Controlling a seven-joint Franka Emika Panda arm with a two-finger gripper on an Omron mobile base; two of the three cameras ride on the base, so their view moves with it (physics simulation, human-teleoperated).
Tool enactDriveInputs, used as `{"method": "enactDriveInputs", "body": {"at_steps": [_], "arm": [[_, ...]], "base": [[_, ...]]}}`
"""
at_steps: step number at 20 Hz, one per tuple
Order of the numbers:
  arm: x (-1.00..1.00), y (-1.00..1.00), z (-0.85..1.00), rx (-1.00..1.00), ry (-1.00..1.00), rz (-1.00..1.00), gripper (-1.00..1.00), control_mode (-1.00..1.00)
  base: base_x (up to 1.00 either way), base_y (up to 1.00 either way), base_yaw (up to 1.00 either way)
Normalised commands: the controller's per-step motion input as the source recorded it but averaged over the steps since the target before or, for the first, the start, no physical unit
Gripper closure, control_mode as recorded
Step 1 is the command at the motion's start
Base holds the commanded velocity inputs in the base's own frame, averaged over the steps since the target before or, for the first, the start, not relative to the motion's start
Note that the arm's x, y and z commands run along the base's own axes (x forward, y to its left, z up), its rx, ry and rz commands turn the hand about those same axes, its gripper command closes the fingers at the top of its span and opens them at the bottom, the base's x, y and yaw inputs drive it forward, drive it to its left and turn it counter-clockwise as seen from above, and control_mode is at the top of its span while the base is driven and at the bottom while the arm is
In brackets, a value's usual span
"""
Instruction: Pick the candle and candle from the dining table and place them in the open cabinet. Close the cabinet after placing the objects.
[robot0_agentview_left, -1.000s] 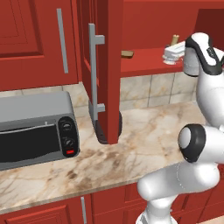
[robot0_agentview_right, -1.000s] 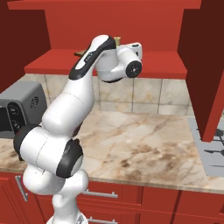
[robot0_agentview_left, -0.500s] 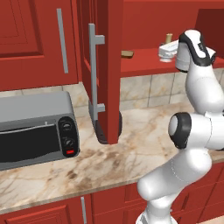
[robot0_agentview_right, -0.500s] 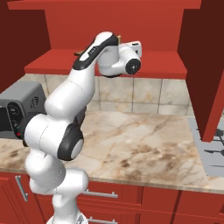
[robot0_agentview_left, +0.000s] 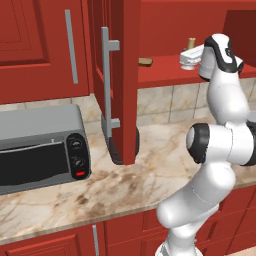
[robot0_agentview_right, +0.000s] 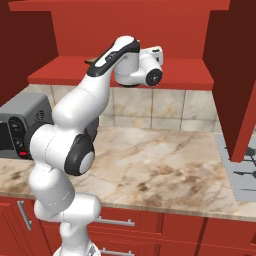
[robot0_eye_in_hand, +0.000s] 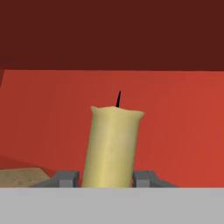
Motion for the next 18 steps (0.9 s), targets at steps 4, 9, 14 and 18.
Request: {"method": "enactDriveInputs", "body": {"at_steps": [4,9,14,18], "arm": [[0.25,0.0,-0.18,0.0,-0.02,0.0,1.0,-1.0],[0.2,0.0,-0.15,0.0,0.0,0.0,1.0,-1.0],[0.1,0.0,-0.1,0.0,0.0,-0.01,1.0,-1.0],[0.06,0.0,-0.09,0.0,0.0,-0.02,1.0,-1.0]], "base": [[0.0,0.0,0.0],[0.0,0.0,0.0],[0.0,0.0,0.0],[0.0,0.0,0.0]]}}
